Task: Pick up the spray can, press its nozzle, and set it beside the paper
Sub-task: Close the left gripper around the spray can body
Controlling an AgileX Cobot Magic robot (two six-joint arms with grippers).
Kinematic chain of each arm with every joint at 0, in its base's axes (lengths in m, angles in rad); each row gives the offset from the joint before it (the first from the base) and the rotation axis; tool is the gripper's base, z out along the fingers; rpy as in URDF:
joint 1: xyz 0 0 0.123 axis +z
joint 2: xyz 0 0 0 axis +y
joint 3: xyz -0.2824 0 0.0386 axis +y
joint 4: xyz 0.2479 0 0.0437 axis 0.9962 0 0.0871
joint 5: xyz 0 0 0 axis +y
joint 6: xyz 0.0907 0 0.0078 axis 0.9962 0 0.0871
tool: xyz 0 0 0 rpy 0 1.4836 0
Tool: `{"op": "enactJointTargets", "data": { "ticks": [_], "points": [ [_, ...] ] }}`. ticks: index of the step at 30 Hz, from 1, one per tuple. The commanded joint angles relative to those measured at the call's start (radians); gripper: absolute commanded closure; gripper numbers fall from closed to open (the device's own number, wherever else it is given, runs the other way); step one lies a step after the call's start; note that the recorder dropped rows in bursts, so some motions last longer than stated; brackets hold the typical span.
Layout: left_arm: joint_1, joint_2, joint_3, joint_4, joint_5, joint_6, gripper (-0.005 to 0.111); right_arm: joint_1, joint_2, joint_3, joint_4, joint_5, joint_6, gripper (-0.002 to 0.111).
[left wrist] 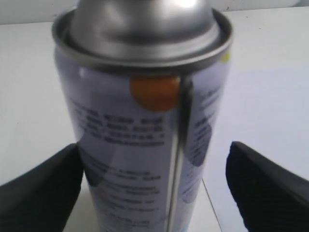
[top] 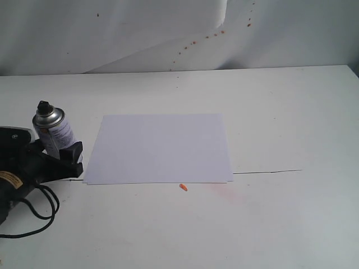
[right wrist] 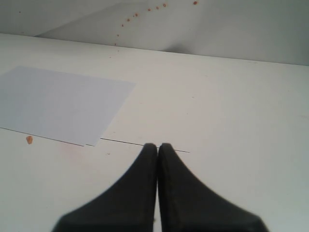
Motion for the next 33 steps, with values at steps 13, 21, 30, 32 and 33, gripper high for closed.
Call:
{"op": "enactJointTargets", "data": {
  "ticks": [13,21,30,32,33],
  "points": [
    [0.001,0.091,-0.056,0.001,-0.061,-0.02,0.031,0.004,-0.006,0.004,0.004,-0.003,-0.001,0.108],
    [0.001,0.112,-0.086,0.001,-0.076,-0.02,0.031,0.004,-0.006,0.004,0.004,-0.003,-0.001,0.108],
    [0.014,0.112,-0.091,0.002,-0.076,-0.02,0.036,0.004,-0.006,0.004,0.004,-0.003,-0.001,0.108],
    [0.014,0.112,-0.091,0.002,-0.076,-0.02,0.036,0.004,-0.006,0.004,0.004,-0.003,-0.001,0.108],
    [0.014,0.112,-0.091,0.002,-0.076,-0.02,0.036,0.004,-0.006,0.004,0.004,-0.003,-0.001,0.108]
  ]
}}
